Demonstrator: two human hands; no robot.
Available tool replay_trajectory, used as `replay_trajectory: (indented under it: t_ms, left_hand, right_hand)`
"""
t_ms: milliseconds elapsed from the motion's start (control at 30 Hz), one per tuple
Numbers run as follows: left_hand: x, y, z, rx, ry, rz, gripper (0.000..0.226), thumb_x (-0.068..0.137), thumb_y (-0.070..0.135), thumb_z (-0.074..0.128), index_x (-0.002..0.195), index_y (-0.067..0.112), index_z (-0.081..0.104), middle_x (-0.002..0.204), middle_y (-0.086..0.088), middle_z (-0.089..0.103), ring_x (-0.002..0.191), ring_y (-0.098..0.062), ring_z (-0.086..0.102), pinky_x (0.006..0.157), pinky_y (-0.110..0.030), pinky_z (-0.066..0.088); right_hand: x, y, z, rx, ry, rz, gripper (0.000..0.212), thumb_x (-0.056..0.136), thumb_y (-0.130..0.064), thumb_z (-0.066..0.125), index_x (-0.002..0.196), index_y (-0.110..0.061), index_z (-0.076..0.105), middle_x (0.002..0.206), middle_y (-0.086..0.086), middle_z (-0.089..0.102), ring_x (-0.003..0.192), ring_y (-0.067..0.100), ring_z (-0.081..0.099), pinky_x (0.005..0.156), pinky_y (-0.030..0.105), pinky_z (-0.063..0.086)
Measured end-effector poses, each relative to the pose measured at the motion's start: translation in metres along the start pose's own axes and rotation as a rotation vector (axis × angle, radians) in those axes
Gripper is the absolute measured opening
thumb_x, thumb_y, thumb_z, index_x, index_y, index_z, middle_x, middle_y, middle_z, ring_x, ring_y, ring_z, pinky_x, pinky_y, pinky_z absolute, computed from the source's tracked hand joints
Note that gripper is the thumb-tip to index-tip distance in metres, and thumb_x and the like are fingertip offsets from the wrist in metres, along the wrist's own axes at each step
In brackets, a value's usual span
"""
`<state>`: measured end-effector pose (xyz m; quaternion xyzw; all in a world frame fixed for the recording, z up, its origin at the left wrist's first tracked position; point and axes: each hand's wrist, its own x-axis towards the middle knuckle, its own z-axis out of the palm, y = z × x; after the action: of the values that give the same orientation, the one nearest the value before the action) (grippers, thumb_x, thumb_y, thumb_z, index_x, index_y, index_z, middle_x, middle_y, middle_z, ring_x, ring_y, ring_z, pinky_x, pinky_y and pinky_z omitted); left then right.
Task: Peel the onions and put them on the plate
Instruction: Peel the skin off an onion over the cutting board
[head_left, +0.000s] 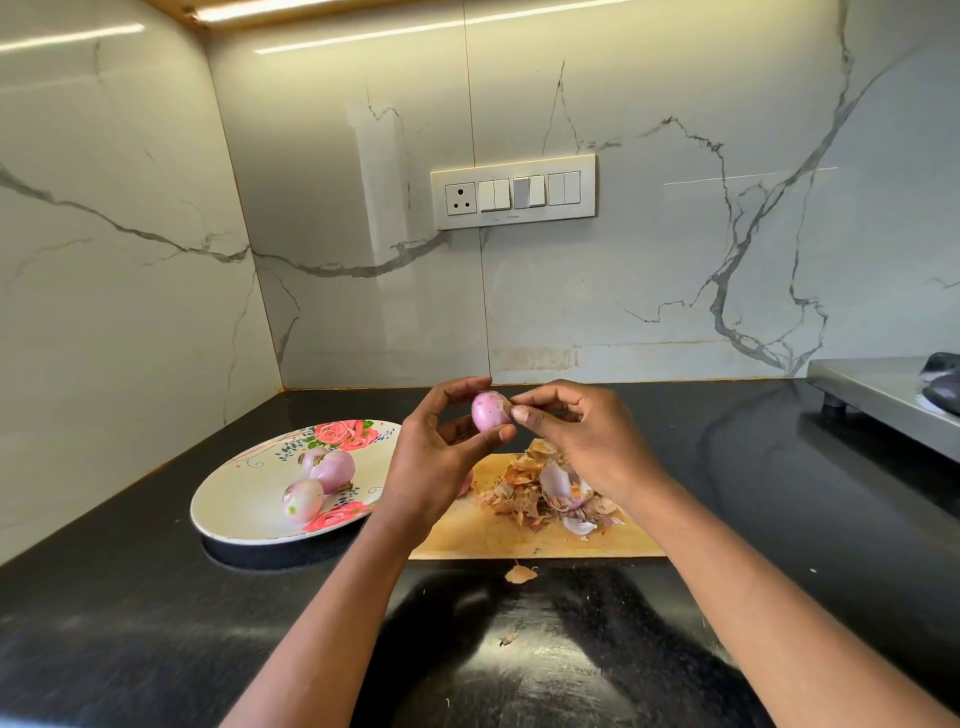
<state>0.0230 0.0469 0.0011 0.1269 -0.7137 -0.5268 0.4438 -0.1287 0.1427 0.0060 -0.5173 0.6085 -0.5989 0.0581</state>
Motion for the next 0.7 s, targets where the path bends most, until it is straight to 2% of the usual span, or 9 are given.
replay_trajectory:
  t_ms: [133,233,367,467,567,700]
  left_hand:
    - [0.000,0.000,0.001,-0.037,-0.031,-0.038,0.051,0.076,0.010,0.083,0.124,0.017,0.065,0.115,0.003,0.074,0.105,-0.013,0.073,0.086,-0.023,0.058]
    - [0.001,-0.001,0.001,-0.056,-0.040,-0.034,0.053,0.072,0.015,0.083,0.122,0.015,0.066,0.114,0.001,0.075,0.108,-0.015,0.072,0.090,-0.028,0.059]
    - [0.000,-0.002,0.002,-0.057,-0.041,0.004,0.049,0.076,0.003,0.081,0.120,0.011,0.064,0.117,-0.001,0.074,0.110,-0.016,0.071,0.090,-0.029,0.059]
    - [-0.001,-0.003,0.003,-0.051,-0.031,0.069,0.049,0.070,0.005,0.083,0.114,0.007,0.061,0.121,-0.004,0.071,0.113,-0.017,0.070,0.092,-0.029,0.058]
    - [-0.002,-0.007,0.006,0.008,-0.004,0.158,0.049,0.067,0.013,0.084,0.110,0.010,0.062,0.120,-0.001,0.071,0.115,-0.016,0.069,0.096,-0.029,0.056]
    - [0.000,-0.005,0.008,0.061,0.016,0.166,0.054,0.071,0.021,0.083,0.120,0.015,0.060,0.119,0.002,0.071,0.112,-0.011,0.070,0.094,-0.027,0.057]
  right_hand:
    - [0.001,0.002,-0.001,0.021,0.042,0.005,0.005,0.087,-0.023,0.077,0.089,-0.027,0.076,0.088,-0.005,0.077,0.089,0.014,0.071,0.087,0.042,0.059]
    - [0.001,0.004,0.002,-0.040,0.070,-0.002,0.004,0.091,-0.025,0.074,0.088,-0.028,0.074,0.086,-0.008,0.075,0.085,0.010,0.070,0.081,0.036,0.057]
    - [-0.004,0.004,0.010,-0.071,0.147,-0.002,0.008,0.096,-0.024,0.068,0.090,-0.023,0.073,0.083,-0.012,0.072,0.079,0.003,0.065,0.071,0.026,0.051]
    - [-0.007,0.004,0.019,-0.005,0.196,0.046,0.010,0.098,-0.025,0.066,0.090,-0.023,0.072,0.087,-0.009,0.074,0.087,0.013,0.068,0.077,0.035,0.055]
    - [-0.007,0.005,0.023,0.122,0.212,0.136,0.014,0.099,-0.025,0.064,0.089,-0.023,0.073,0.086,-0.004,0.075,0.089,0.020,0.070,0.084,0.047,0.056]
    - [-0.004,0.001,0.025,0.172,0.208,0.129,0.012,0.099,-0.030,0.064,0.097,-0.023,0.074,0.091,-0.007,0.076,0.092,0.014,0.071,0.088,0.044,0.058]
